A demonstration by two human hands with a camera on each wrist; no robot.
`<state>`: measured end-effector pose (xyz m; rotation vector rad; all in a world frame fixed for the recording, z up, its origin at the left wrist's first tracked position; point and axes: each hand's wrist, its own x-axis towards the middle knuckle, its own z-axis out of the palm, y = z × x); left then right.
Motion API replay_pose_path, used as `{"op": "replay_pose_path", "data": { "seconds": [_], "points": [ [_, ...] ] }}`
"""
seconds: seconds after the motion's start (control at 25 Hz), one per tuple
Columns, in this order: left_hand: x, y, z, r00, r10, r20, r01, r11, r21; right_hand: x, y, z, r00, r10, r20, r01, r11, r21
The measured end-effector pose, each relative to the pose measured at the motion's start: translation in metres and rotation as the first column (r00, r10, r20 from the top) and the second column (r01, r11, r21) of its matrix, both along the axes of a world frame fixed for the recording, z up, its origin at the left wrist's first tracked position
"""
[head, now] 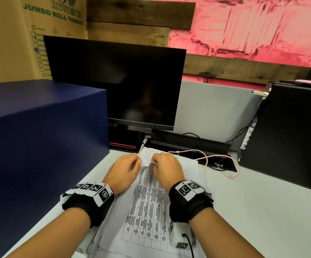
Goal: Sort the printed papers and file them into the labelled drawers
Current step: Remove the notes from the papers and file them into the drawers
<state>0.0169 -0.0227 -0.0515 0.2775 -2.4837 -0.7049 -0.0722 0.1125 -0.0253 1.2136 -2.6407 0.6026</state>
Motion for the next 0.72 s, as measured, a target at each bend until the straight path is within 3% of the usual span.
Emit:
{"op": "replay_pose_path", "data": {
  "seconds": [0.2,0.48,0.72],
  "points": [
    [0.000,-0.002,-0.001,0.994,0.075,0.077,-0.084,0.989,0.122,0.002,0.005,0.002,0.993,-0.015,0.118,0.004,0.995,0.098],
    [-0.003,-0.008,-0.010,0.979,0.069,0.194,-0.075,0.997,0.027,0.002,0.003,-0.002,0.985,0.023,0.169,-0.042,0.994,0.105],
    [-0.002,-0.009,-0.008,0.992,0.090,0.084,-0.088,0.996,-0.026,0.004,0.003,0.001,0.979,0.007,0.203,-0.041,0.985,0.166]
  ]
}}
